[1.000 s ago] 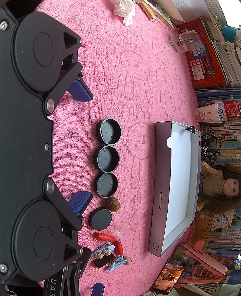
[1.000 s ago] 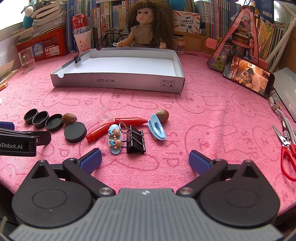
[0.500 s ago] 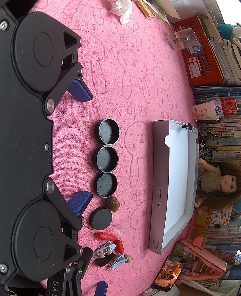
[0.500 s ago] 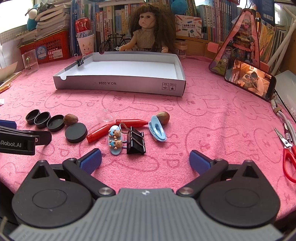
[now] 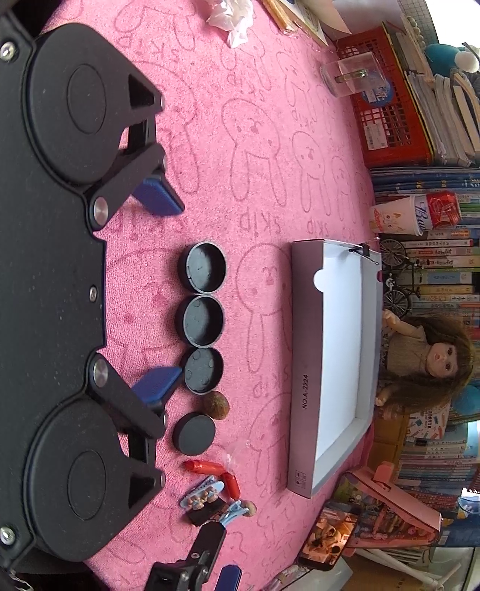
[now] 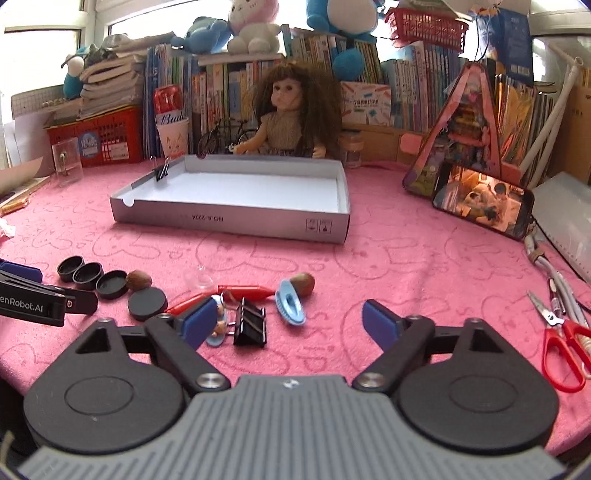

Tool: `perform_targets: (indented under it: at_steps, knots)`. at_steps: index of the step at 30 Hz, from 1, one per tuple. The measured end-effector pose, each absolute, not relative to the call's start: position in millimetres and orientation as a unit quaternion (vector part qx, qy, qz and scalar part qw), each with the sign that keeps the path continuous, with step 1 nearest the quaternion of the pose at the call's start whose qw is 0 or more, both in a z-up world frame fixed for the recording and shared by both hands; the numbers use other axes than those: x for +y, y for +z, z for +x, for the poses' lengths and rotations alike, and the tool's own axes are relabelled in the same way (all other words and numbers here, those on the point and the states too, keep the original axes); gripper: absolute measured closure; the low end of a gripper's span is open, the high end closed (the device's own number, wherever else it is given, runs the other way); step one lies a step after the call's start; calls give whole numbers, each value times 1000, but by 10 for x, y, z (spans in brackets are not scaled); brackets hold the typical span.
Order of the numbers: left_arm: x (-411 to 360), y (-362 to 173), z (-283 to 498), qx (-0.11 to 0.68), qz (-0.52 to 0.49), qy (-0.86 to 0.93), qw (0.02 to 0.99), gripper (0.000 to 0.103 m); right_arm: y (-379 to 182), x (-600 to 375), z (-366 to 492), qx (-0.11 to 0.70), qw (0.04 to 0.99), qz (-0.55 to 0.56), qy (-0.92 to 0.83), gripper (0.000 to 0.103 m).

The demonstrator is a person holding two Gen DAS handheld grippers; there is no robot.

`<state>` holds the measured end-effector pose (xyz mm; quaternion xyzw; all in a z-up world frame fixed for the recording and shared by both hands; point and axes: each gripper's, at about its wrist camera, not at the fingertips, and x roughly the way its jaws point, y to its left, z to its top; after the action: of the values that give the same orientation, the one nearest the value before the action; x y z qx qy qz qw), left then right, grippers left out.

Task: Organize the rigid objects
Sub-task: 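Grasp a black round lid with the left tool while the right tool grasps a black binder clip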

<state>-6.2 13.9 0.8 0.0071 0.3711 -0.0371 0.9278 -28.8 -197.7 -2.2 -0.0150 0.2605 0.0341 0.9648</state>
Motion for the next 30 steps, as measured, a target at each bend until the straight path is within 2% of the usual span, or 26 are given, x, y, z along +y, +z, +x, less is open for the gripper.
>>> perform_targets:
  at_steps: [1,3,5,12,17,27,30]
  knots:
    - [150,23,-62,369,4,-41,928,31,-11,-1986,-289,258,966,-13,34,24]
    - [169,56,-75,365,-7,-50,930,49,4,-1992,-295,255,966,-11,34,35]
    - [182,84,-87,362,-20,-63,930,57,18,-1970,-330,250,967,-13,47,49]
    - [137,101,-122,365,-34,-98,925,75,-57,-1800,-345,274,957,-32,90,65]
    - [99,86,-126,363,-27,-94,927,78,-109,-1815,-280,286,955,-32,74,69]
    - [100,37,9,347,-10,-68,935,77,-198,-1785,-172,293,952,-25,80,68]
    - [79,12,54,343,-5,-64,937,76,-197,-1798,-162,292,953,-18,79,72]
